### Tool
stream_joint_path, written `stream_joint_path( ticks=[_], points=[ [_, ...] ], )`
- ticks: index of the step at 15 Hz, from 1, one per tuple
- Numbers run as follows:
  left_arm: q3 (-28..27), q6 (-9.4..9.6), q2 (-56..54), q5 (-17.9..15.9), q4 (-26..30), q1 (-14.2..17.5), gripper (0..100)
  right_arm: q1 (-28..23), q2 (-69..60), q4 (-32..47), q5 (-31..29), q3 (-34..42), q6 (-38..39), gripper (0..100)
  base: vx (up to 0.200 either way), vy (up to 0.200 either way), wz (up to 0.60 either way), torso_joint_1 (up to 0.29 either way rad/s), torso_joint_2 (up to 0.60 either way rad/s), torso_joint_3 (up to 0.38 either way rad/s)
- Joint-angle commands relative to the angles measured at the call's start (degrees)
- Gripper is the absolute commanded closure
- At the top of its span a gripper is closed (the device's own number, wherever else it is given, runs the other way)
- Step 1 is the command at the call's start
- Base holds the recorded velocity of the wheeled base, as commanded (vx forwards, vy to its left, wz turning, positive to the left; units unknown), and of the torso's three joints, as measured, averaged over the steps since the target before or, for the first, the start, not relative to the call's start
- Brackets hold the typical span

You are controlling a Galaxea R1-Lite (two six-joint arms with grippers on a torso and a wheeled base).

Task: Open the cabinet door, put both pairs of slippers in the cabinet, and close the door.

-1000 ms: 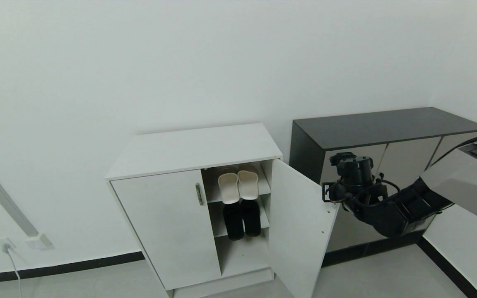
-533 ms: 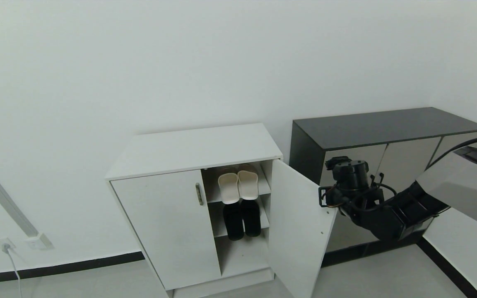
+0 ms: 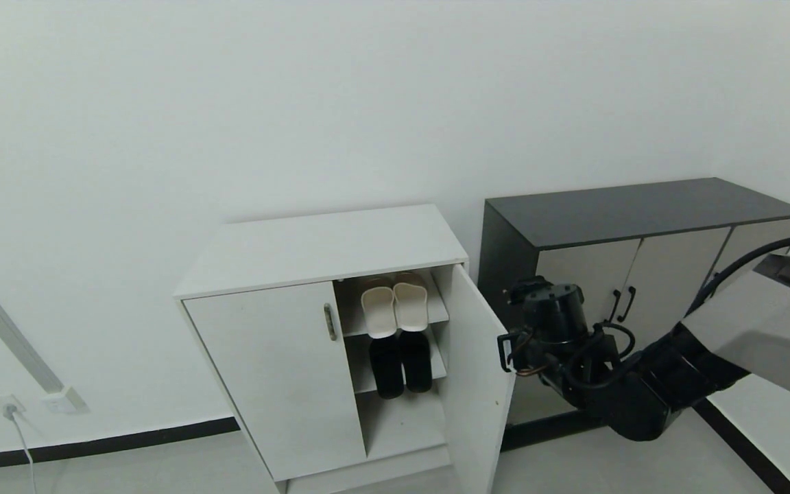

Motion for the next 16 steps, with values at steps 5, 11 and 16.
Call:
stream_joint_path(
  ticks=[5, 11, 16],
  points=[
    [0.00, -0.02, 0.07, -0.02, -0.01, 0.01, 100, 7.59, -2.09, -0.35, 0.40, 1.92, 3.29, 100, 0.000, 0.000, 0.00, 0.000, 0.00, 0.000],
    [0.00, -0.02, 0.07, -0.02, -0.01, 0.01, 100, 7.59, -3.14, -6.42, 2.07, 5.34, 1.00, 100, 0.000, 0.000, 0.00, 0.000, 0.00, 0.000],
    [0.00, -0.11, 0.07, -0.02, -0.01, 0.01, 100, 7.85, -3.05, -6.42, 2.25, 5.34, 1.09, 100, 0.000, 0.000, 0.36, 0.000, 0.00, 0.000]
  ],
)
